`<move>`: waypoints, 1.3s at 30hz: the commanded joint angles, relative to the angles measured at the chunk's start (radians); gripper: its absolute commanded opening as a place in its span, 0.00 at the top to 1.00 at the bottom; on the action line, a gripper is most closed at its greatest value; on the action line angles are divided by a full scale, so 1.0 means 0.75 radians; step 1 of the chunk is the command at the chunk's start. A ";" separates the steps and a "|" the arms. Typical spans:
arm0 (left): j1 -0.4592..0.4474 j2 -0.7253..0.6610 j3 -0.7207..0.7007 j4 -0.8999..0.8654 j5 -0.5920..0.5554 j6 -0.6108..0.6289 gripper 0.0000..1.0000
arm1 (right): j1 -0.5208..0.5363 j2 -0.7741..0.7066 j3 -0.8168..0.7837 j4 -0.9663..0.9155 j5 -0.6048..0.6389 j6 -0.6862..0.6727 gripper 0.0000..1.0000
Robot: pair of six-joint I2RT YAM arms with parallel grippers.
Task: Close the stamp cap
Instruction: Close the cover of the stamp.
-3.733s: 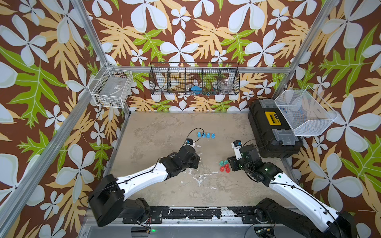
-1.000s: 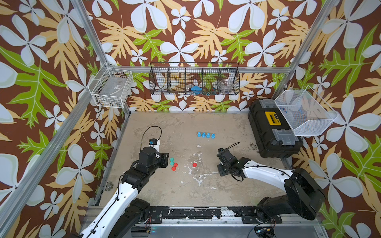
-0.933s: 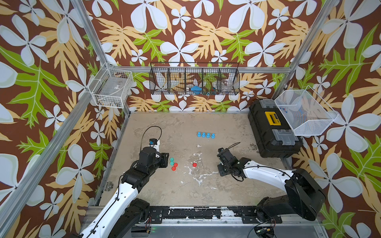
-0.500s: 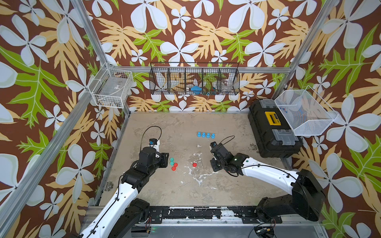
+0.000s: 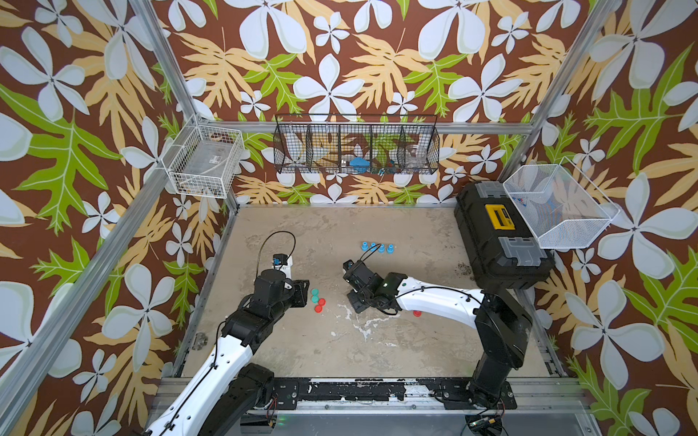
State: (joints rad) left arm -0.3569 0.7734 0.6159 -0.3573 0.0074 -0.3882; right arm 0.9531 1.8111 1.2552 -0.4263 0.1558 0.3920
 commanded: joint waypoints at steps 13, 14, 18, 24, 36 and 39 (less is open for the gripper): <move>0.001 -0.017 -0.005 0.012 -0.015 0.010 0.58 | 0.001 0.123 0.065 0.016 -0.001 -0.006 0.90; 0.001 -0.016 -0.005 0.012 -0.014 0.010 0.58 | 0.000 0.123 0.063 0.018 0.001 -0.007 0.90; 0.001 -0.017 -0.005 0.012 -0.014 0.010 0.59 | -0.001 0.123 0.060 0.018 0.012 -0.011 0.90; 0.001 -0.014 -0.005 0.012 -0.012 0.010 0.58 | -0.003 0.123 0.049 0.020 0.020 -0.012 0.90; 0.001 -0.010 -0.005 0.013 -0.014 0.009 0.58 | -0.013 0.130 0.032 0.041 0.017 -0.013 0.91; 0.001 -0.010 -0.005 0.012 -0.014 0.008 0.59 | -0.013 0.138 0.035 0.041 0.017 -0.013 0.91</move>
State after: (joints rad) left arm -0.3569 0.7654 0.6140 -0.3576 0.0040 -0.3882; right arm 0.9428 1.9083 1.2774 -0.4103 0.1604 0.3851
